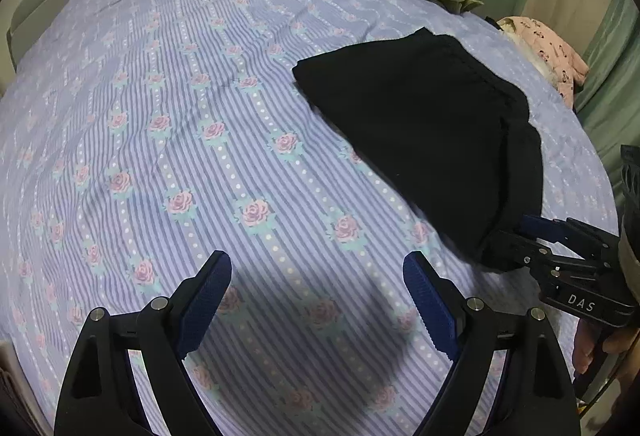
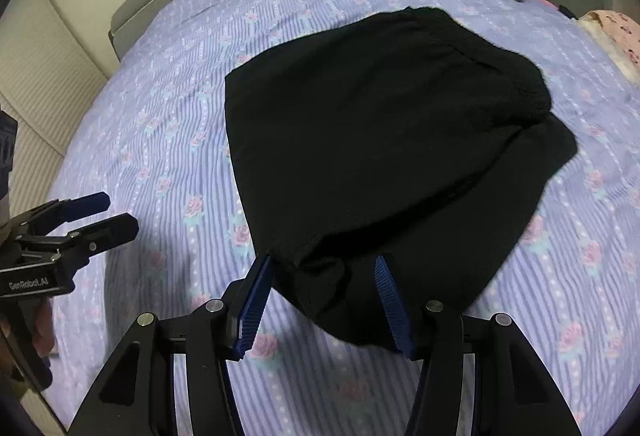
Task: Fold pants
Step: 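Lower the right gripper onto the folded shorts' edge and close on it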
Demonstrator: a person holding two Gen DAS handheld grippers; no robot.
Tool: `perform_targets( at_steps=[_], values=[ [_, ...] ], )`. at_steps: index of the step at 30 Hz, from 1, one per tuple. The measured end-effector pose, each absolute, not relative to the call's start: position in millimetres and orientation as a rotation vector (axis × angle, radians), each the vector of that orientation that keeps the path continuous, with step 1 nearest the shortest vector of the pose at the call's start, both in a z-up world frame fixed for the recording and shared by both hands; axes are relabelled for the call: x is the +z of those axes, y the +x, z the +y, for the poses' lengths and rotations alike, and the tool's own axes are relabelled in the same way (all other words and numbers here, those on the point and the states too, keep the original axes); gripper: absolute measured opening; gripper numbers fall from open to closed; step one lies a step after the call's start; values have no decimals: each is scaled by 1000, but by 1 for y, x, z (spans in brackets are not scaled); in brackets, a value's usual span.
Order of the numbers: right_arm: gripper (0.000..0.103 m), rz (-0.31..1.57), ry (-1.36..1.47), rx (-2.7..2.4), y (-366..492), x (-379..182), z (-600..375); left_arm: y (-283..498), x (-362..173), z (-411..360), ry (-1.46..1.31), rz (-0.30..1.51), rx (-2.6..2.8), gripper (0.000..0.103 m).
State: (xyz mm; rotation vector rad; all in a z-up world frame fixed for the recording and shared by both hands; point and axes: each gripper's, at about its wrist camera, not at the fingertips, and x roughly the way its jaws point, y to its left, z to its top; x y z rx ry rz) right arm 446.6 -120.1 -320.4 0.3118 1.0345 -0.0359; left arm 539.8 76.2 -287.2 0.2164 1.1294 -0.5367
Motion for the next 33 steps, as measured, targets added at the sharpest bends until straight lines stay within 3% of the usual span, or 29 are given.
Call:
perform_targets(
  at_steps=[1,3,5,9,14,16,17,18,20,33],
  values=[
    [51,1036,311,-24,449,-322,-118,541,-289,77,215,1134,-535,88],
    [29,1055,319,-2,450,-327,-115,543,-290,80,212,1143,-527,88],
    [16,1068,323,8,445,-328,-111,546,-291,84,205,1144,-520,88],
    [8,1078,350,4,427,-330,-101,553,-294,88,213,1148,-504,88],
    [8,1129,452,-112,401,-344,-104,559,-296,89,222,1150,-500,88],
    [15,1108,546,-143,388,-340,-105,560,-296,89,228,1141,-504,88],
    [37,1092,595,-148,383,-337,-103,561,-295,89,228,1140,-507,88],
    [65,1071,629,-159,380,-333,-100,562,-295,89,225,1139,-509,88],
    [78,978,685,-204,372,-325,-93,565,-296,88,215,1133,-519,88],
    [80,771,991,-403,380,-373,-90,581,-308,73,165,1136,-553,88]
  ],
)
